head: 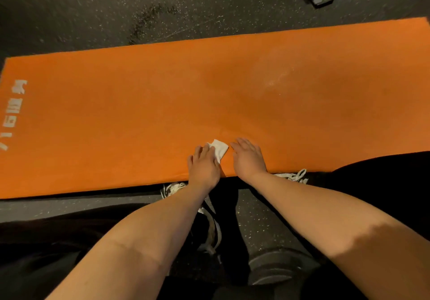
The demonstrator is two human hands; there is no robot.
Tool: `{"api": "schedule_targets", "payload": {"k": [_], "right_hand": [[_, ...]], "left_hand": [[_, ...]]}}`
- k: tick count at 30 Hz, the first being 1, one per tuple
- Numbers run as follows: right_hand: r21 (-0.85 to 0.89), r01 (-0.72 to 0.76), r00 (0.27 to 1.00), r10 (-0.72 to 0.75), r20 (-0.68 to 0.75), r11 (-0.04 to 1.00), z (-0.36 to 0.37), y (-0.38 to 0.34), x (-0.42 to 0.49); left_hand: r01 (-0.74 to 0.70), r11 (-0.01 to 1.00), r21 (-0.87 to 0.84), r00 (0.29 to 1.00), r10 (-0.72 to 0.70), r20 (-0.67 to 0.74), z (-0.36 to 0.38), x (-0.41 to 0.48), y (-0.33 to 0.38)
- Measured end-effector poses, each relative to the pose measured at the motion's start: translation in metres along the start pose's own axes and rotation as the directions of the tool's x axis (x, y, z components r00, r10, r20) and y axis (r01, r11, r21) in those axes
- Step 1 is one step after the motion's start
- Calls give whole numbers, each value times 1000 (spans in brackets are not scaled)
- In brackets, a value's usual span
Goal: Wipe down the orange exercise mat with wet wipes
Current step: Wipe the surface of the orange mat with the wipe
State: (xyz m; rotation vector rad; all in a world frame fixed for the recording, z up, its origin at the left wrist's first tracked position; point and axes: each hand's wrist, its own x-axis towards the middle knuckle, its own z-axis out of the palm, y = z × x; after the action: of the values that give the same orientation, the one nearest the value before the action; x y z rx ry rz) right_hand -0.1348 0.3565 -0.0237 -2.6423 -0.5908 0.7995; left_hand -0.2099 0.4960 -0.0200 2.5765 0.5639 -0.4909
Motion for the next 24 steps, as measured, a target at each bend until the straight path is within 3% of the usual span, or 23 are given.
{"api": "schedule_targets", "payload": {"k": [4,7,9,15,19,24], "right_hand": [[-36,-8,997,5,-79,999,-7,15,3],[-36,-89,983,82,-166,995,-16,35,9],[-30,-138,980,132,-150,990,-23,51,14],[-8,-155,974,151,-169,988,-8,46,16],[81,-145,970,158,-183,986,-6,53,22],[333,-173,945,251,-208,927,-7,57,23]], "left_hand": [[-128,990,58,991,130,-21,8,3,18],[-195,980,45,980,196,-17,14,8,27],[-210,976,62,978,209,20,16,11,28],[11,996,89,998,-6,-61,10,20,32],[59,996,66,997,-56,-47,18,19,37],[-222,972,73,972,214,99,40,20,73]]}}
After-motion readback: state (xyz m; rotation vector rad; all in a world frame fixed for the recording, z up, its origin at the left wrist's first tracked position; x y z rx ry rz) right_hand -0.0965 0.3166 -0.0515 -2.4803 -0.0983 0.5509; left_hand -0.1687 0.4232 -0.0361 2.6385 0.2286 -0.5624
